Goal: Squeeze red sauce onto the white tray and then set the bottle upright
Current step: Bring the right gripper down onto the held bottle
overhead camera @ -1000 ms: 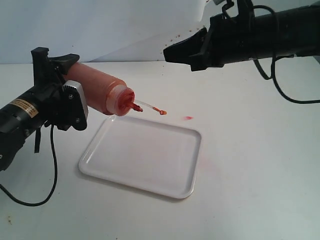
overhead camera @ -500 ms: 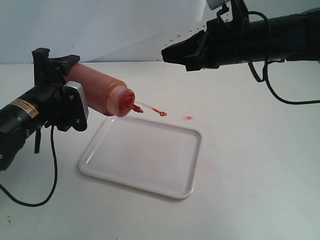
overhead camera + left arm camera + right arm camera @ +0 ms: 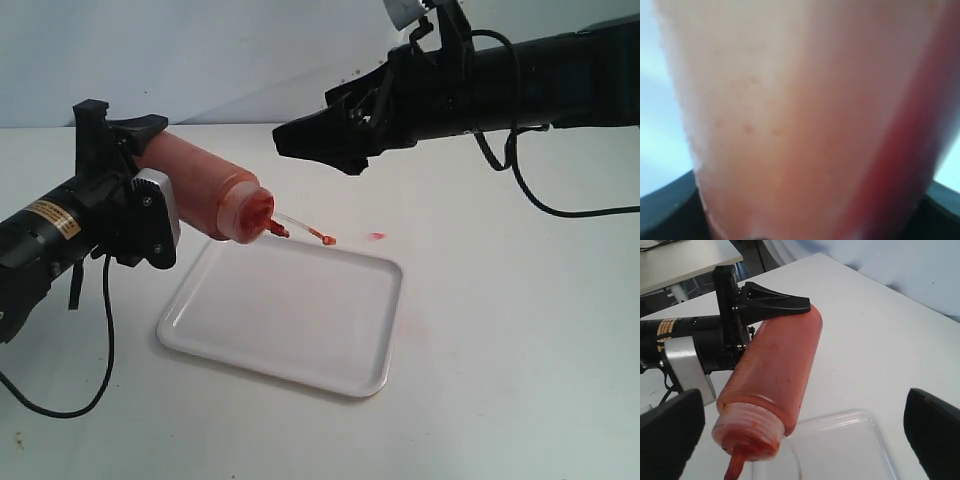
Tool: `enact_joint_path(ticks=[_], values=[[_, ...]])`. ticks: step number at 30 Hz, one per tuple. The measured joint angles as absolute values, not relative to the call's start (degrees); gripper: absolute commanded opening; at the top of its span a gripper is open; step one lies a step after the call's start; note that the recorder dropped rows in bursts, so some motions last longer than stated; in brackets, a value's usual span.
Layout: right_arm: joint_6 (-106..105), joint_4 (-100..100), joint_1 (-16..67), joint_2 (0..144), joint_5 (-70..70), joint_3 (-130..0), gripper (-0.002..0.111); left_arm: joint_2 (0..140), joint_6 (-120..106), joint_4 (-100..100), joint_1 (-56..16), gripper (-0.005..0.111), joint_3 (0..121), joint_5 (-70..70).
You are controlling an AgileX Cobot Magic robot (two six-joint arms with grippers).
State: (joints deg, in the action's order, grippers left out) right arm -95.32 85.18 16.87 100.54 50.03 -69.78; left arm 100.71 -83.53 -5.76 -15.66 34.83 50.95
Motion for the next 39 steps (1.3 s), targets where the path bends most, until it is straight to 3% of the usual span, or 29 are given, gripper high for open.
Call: enact_joint_path(ticks=[11,39], values=[[-88.0,83.6,23.9,100.5,42.2,-69.8,0.101,100.8,-83.5,-5.9,-15.7,0.000,34.8,50.5],[-83.6,79.1,24.0,101.7,30.8,-69.8,0.101,100.8,-91.0,-5.9,-15.7,0.000,34.8,56.2]])
